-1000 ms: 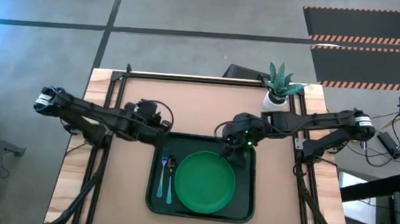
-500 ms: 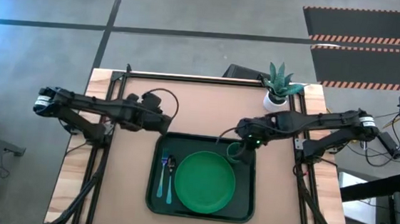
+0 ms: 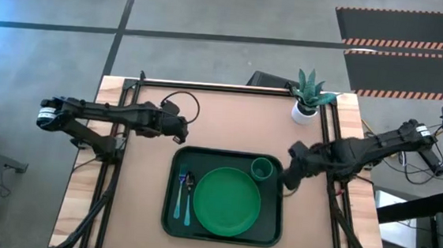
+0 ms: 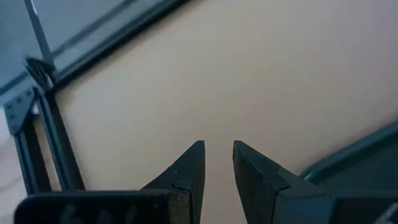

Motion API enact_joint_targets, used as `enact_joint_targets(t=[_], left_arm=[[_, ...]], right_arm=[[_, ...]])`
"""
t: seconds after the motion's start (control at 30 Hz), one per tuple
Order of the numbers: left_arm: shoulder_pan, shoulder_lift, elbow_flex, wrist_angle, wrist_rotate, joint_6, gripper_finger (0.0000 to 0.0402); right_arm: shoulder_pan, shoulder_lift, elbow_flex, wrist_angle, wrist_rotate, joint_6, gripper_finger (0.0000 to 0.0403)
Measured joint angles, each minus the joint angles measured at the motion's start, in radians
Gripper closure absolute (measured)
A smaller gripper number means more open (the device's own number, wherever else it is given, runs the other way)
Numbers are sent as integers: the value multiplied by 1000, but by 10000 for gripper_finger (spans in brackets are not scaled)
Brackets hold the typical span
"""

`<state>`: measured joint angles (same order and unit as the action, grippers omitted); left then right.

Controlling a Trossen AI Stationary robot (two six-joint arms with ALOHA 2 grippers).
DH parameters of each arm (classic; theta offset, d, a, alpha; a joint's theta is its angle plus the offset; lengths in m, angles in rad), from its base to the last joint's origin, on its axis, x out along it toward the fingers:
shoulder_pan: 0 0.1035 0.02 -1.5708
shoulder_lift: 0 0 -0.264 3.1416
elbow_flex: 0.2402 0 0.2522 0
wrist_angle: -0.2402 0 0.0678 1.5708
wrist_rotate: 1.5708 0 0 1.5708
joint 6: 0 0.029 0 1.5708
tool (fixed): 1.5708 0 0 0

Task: Pick and place plate/cup/fork/spoon on tray
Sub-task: Move the green tray to the center of the table

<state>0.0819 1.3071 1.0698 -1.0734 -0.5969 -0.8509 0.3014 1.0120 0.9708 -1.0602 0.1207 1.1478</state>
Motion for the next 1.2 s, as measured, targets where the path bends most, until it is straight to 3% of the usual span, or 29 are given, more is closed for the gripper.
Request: enact_joint_targets(t=[0.17, 0.3, 0.47, 0.7, 0.93, 1.2], left_arm=[[11, 0, -75, 16, 100, -5, 336], [11, 3, -184, 160, 167, -7, 336], [11, 3, -316, 404, 195, -29, 336], [13, 3, -434, 541, 187, -33, 352], [17, 3, -427, 590, 173, -2, 397], [24, 3, -423, 635, 179, 46, 401]], right_arm=[[44, -20, -171, 257, 78, 54, 394], [46, -7, -266, 428, 90, 22, 394], [45, 0, -307, 438, 91, 20, 394], [31, -42, -345, 439, 141, -15, 394], [-31, -90, -443, 584, 112, -45, 394], [-104, -120, -593, 819, 104, -73, 394]])
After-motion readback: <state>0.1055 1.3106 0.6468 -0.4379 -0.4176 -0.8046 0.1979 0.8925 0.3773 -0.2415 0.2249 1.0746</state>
